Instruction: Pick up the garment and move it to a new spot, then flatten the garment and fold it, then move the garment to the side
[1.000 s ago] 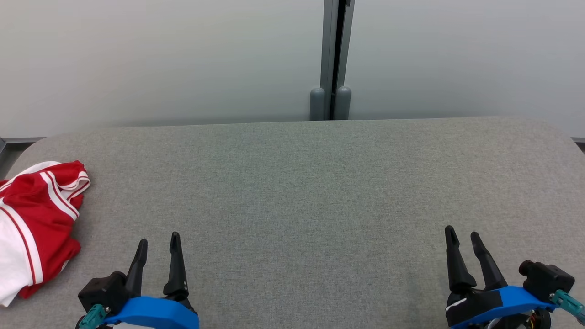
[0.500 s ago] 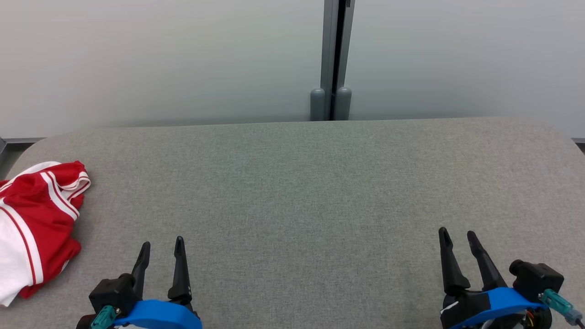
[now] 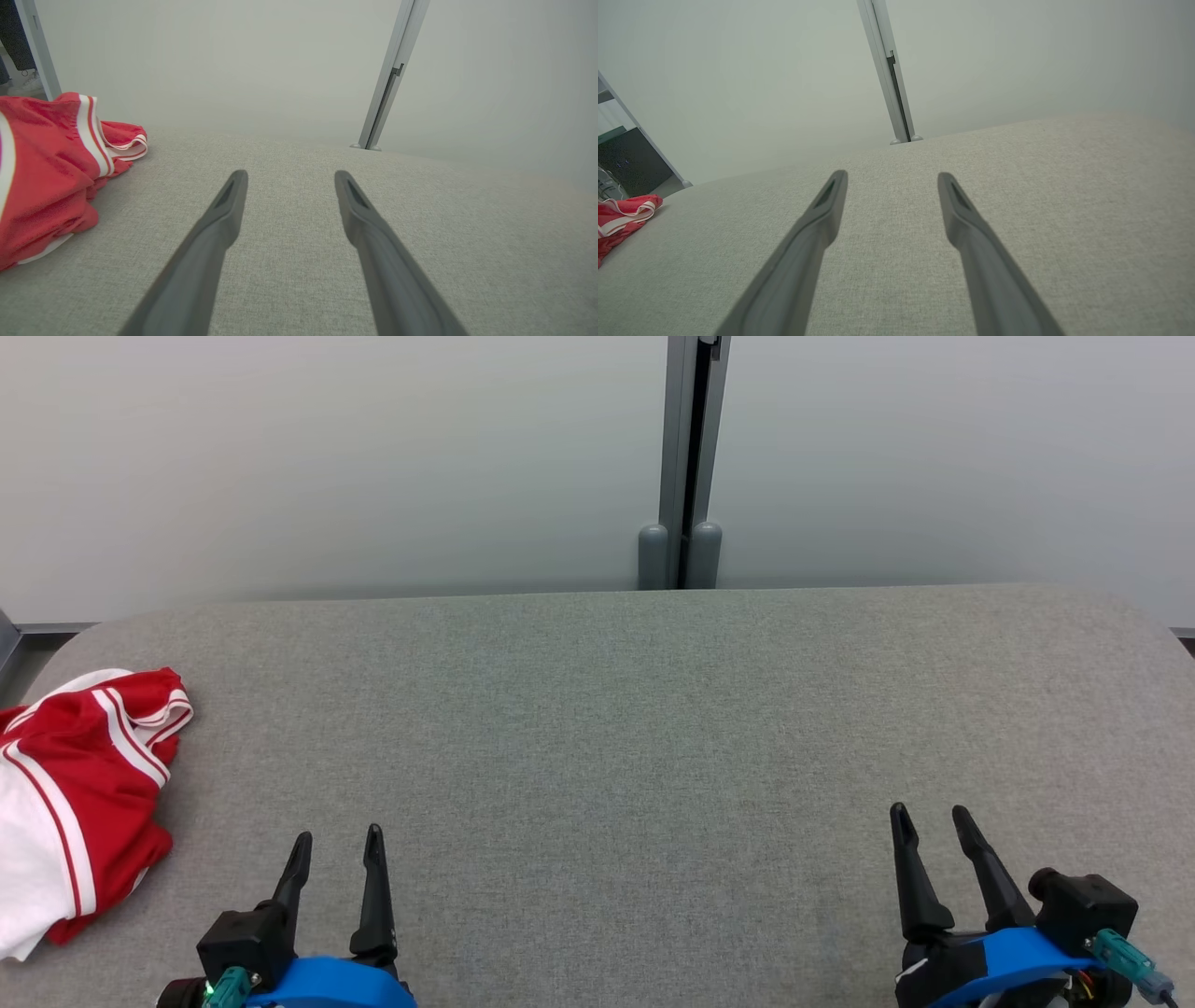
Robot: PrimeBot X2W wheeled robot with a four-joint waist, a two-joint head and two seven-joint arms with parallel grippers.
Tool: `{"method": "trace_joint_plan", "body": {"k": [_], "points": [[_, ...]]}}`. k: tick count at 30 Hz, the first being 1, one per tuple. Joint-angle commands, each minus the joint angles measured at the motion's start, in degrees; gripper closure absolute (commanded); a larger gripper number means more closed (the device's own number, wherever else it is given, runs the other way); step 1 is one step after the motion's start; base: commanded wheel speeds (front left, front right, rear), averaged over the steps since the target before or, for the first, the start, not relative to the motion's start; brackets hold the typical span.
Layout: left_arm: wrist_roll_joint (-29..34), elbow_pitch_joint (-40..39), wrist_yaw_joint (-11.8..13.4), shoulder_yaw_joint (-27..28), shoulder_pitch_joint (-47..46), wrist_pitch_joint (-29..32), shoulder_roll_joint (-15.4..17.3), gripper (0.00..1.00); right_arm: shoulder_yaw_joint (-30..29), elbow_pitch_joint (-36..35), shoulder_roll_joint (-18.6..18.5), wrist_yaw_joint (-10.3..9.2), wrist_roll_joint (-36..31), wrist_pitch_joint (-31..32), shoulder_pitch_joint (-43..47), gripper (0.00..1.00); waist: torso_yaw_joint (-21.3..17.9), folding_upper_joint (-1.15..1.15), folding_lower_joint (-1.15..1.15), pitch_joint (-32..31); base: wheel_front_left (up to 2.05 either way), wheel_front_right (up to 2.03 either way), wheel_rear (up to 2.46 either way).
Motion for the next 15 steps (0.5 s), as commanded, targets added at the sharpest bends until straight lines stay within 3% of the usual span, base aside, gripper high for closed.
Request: {"method": "trace_joint_plan", "body": {"k": [1,15], "points": [[0.45,-0.22,0.22,-0.02,0.45,-0.38,-0.02,0.00,0.12,0.14,-0.45,0.14,-0.94,-0.60,-0.40,0.00,0.03,-0.01,0.00,-0.03,0.00,0.00,0.00],[0.01,-0.52,0.65,-0.44,0.88,-0.45,0.01,0.00,0.22,-0.22,-0.45,0.10,-1.77,-0.93,-0.05,0.00,0.12,-0.01,0.00,-0.04,0.00,0.00,0.00]]}}
